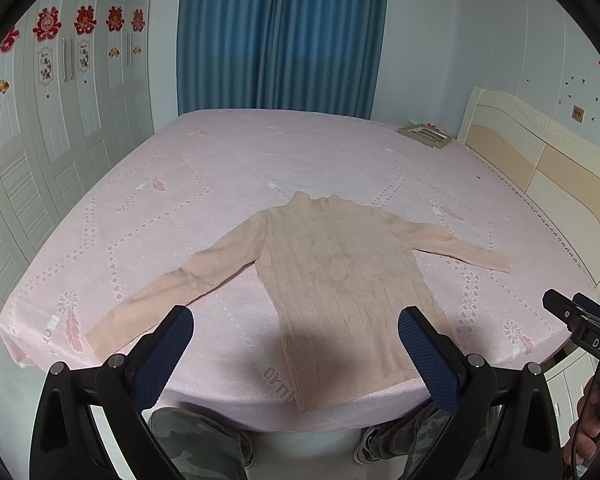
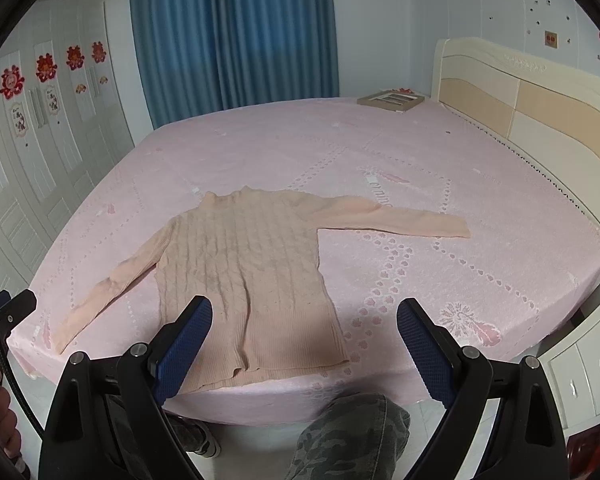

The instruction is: Fold small clothes

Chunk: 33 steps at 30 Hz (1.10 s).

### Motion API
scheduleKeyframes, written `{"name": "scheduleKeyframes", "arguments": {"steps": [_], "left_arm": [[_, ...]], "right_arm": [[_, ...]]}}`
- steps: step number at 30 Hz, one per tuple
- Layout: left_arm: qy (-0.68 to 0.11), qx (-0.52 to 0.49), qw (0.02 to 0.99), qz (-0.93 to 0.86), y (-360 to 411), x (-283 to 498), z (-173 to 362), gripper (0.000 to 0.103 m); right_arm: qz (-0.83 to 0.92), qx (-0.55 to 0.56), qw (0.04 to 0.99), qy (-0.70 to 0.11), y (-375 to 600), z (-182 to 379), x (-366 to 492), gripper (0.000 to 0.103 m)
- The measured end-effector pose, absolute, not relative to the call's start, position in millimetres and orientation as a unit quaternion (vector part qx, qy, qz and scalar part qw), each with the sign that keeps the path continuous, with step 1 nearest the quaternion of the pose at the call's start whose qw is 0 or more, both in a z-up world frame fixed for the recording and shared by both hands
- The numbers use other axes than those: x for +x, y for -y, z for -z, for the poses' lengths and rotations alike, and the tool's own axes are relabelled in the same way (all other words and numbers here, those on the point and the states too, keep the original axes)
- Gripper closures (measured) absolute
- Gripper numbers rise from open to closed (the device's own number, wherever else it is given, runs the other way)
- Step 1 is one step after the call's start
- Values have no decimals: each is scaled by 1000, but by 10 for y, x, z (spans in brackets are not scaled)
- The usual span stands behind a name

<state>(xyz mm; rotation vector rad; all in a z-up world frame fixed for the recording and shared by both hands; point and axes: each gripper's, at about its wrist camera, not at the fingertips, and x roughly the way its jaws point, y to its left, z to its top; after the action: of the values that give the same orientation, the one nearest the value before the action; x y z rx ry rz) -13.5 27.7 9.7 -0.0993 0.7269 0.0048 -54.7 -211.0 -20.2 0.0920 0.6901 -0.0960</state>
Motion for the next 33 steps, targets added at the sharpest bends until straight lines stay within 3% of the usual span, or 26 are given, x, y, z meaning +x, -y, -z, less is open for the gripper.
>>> {"name": "scheduleKeyframes", "arguments": {"steps": [33], "left_arm": [[-352, -49, 934, -24, -458, -163, -126, 0]], "right_arm": [[31, 23, 942, -334, 1848, 163, -522, 11]]}}
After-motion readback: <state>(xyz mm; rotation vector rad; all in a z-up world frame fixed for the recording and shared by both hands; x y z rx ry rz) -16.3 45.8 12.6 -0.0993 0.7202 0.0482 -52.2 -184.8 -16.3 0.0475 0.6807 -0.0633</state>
